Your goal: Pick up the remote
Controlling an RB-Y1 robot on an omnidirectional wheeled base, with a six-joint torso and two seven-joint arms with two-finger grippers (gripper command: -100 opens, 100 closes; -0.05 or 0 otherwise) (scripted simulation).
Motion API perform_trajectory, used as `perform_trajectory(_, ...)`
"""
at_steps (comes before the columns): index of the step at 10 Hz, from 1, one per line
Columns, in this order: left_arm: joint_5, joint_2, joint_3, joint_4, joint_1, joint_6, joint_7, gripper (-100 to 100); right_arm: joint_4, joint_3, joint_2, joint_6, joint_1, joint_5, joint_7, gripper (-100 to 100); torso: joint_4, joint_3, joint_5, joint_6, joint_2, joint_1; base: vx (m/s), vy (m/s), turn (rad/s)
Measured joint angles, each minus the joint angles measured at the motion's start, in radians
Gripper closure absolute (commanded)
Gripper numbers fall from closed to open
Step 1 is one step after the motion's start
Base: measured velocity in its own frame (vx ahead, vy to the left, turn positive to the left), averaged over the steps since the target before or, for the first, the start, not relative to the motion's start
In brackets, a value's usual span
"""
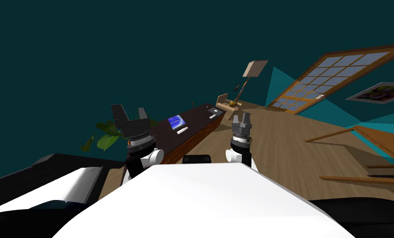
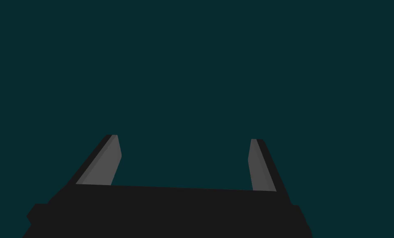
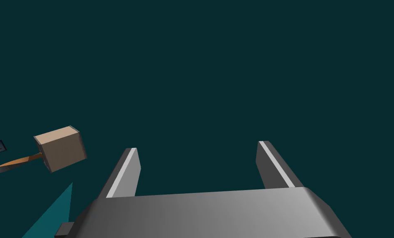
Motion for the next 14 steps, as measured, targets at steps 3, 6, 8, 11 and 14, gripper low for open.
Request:
perform_trajectory(3,0.005,0.037,0.002,0.047,-0.029,0.048,0.019,-100,0.0,0.0,0.0,0.0,0.0,0.0,0.0,0,0.0,0.0,-0.001,0.0,-0.001,-0.005,0.004,-0.071,-0.074)
perform_trajectory(6,0.015,0.069,0.013,0.089,-0.057,0.103,0.042,-100,0.0,0.0,0.0,0.0,0.0,0.0,0.0,0,0.0,-0.001,-0.001,0.0,-0.001,-0.003,0.015,-0.051,-0.076)
perform_trajectory(8,0.018,0.087,0.016,0.115,-0.085,0.151,0.054,-100,0.0,0.0,0.0,0.0,0.0,0.0,0.0,0,0.0,-0.001,-0.001,0.0,-0.001,-0.003,0.02,-0.038,-0.065)
perform_trajectory(11,0.031,0.121,0.034,0.176,-0.128,0.226,0.083,-100,0.0,0.0,0.0,0.0,0.0,0.0,0.0,0,0.0,-0.001,-0.001,0.0,-0.002,-0.003,0.024,-0.049,-0.095)
perform_trajectory(14,0.042,0.149,0.046,0.241,-0.171,0.306,0.106,-100,0.0,0.0,0.0,0.0,0.0,0.0,0.0,0,0.0,-0.001,-0.001,0.0,-0.002,-0.003,0.027,-0.047,-0.105)
